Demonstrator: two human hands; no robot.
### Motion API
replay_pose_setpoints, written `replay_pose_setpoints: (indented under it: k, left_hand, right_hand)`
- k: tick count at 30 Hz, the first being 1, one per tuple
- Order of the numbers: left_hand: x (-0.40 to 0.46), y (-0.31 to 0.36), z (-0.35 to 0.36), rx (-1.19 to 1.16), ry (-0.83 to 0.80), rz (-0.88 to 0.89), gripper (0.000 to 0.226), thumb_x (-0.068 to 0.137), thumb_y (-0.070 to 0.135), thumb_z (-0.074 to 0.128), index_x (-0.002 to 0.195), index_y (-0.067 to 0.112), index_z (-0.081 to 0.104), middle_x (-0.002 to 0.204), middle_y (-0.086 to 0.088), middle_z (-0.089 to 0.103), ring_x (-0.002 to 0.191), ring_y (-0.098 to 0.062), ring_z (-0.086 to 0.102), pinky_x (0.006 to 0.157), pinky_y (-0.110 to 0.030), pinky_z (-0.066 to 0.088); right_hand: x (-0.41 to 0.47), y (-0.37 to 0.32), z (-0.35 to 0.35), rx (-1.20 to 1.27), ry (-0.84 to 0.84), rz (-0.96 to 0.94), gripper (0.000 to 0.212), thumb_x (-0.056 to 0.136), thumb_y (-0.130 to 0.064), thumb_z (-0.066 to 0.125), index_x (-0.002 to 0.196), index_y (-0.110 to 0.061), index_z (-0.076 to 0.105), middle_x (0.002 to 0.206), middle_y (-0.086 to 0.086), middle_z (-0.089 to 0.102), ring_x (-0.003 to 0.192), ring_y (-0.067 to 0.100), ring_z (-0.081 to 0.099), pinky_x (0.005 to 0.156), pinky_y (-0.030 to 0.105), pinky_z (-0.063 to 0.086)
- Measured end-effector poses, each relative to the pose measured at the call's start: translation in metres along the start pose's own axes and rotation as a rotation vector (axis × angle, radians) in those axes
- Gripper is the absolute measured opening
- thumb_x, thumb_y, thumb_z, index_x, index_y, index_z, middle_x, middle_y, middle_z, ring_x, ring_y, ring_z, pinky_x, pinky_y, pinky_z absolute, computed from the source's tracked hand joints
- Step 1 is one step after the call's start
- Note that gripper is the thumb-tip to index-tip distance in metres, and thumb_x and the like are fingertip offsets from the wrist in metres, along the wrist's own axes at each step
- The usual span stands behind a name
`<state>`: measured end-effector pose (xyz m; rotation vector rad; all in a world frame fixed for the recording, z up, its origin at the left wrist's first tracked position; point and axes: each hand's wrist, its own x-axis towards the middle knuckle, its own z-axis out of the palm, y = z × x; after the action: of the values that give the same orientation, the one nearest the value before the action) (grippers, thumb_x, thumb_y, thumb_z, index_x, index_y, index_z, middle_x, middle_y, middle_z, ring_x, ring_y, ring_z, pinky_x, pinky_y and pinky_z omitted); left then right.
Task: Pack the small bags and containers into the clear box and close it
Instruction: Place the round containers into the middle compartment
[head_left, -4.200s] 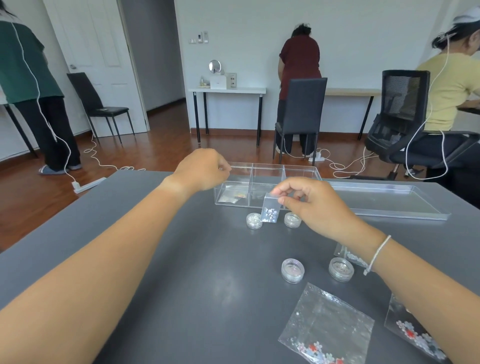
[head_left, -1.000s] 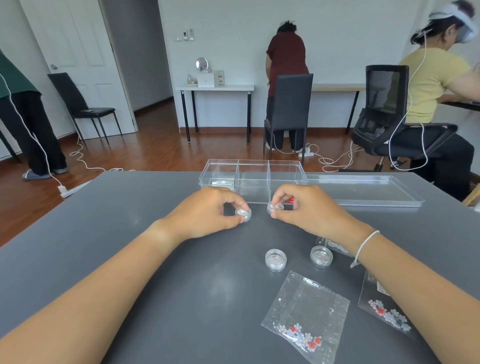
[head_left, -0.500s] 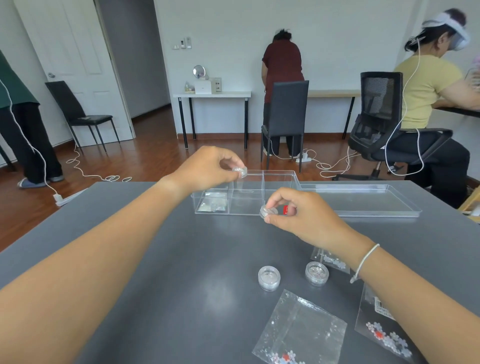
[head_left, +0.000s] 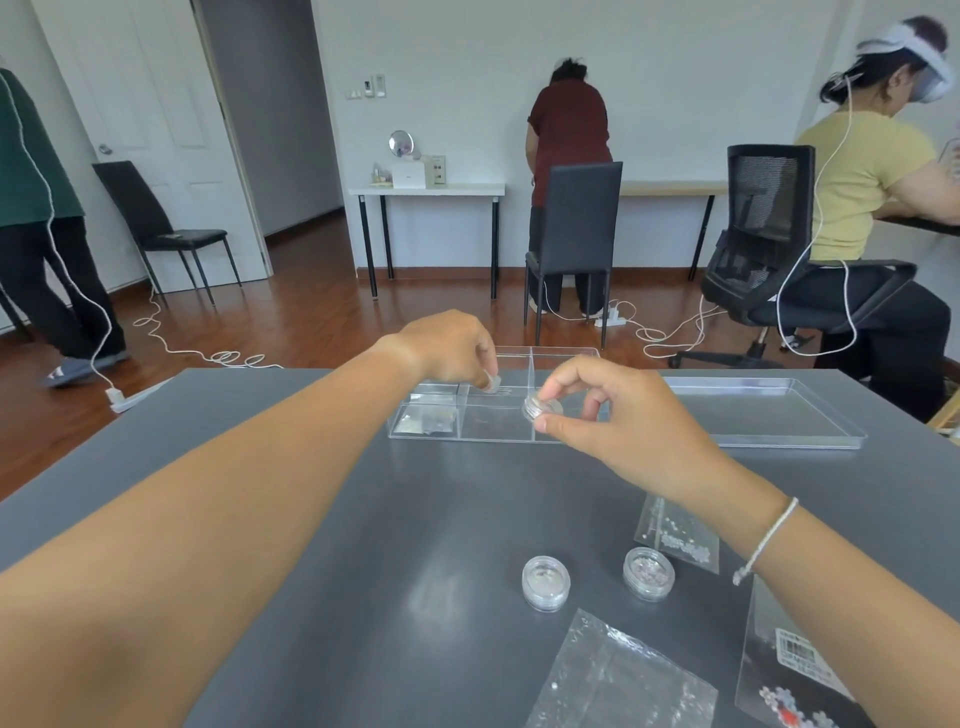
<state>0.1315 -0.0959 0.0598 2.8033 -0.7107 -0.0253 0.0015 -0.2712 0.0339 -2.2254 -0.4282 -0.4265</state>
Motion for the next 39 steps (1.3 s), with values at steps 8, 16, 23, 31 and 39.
replay_pose_setpoints:
  k: [8, 16, 23, 31, 39]
  left_hand:
    - [0.006, 0.009, 0.002, 0.162, -0.019, -0.038, 0.014, 0.073, 0.028, 0.070, 0.086, 0.026, 0.070, 0.101, 0.008, 0.068, 0.096, -0.017, 0.060, 0.071, -0.027, 0.042]
    - [-0.009, 0.004, -0.007, 0.016, 0.074, 0.020, 0.008, 0.074, 0.030, 0.067, 0.082, 0.029, 0.069, 0.080, 0.020, 0.061, 0.095, -0.013, 0.059, 0.078, -0.028, 0.045]
    - [-0.069, -0.033, -0.001, -0.271, 0.344, 0.093, 0.020, 0.078, 0.030, 0.067, 0.098, 0.032, 0.068, 0.107, 0.013, 0.062, 0.081, 0.006, 0.053, 0.075, -0.009, 0.040]
    - [-0.100, -0.060, 0.022, -0.368, 0.366, -0.017, 0.027, 0.079, 0.028, 0.068, 0.104, 0.034, 0.064, 0.119, 0.016, 0.052, 0.098, -0.010, 0.052, 0.084, -0.012, 0.033]
    - [-0.102, -0.067, 0.030, -0.384, 0.443, -0.013, 0.019, 0.081, 0.024, 0.066, 0.099, 0.028, 0.070, 0.121, 0.011, 0.059, 0.100, -0.001, 0.053, 0.081, 0.006, 0.029]
  right_hand:
    - [-0.006, 0.002, 0.003, 0.003, -0.016, 0.011, 0.011, 0.070, -0.035, 0.069, 0.074, -0.034, 0.059, 0.084, -0.038, 0.059, 0.055, 0.019, 0.049, 0.058, 0.018, 0.039]
    - [-0.004, 0.000, -0.002, 0.077, 0.029, 0.040, 0.017, 0.072, -0.026, 0.072, 0.068, -0.035, 0.059, 0.082, -0.021, 0.062, 0.064, 0.016, 0.054, 0.060, 0.009, 0.039]
    - [0.028, -0.003, -0.005, 0.116, 0.040, 0.076, 0.015, 0.073, -0.021, 0.073, 0.071, -0.030, 0.060, 0.084, -0.012, 0.063, 0.072, 0.009, 0.054, 0.066, 0.015, 0.043]
    - [0.083, 0.001, 0.011, -0.163, -0.079, 0.124, 0.010, 0.075, -0.025, 0.069, 0.074, -0.025, 0.059, 0.092, -0.005, 0.066, 0.085, 0.015, 0.059, 0.071, 0.027, 0.044]
    - [0.098, 0.004, 0.030, -0.633, -0.221, 0.122, 0.018, 0.080, -0.029, 0.061, 0.087, -0.014, 0.068, 0.099, 0.005, 0.068, 0.104, 0.026, 0.053, 0.098, 0.042, 0.030]
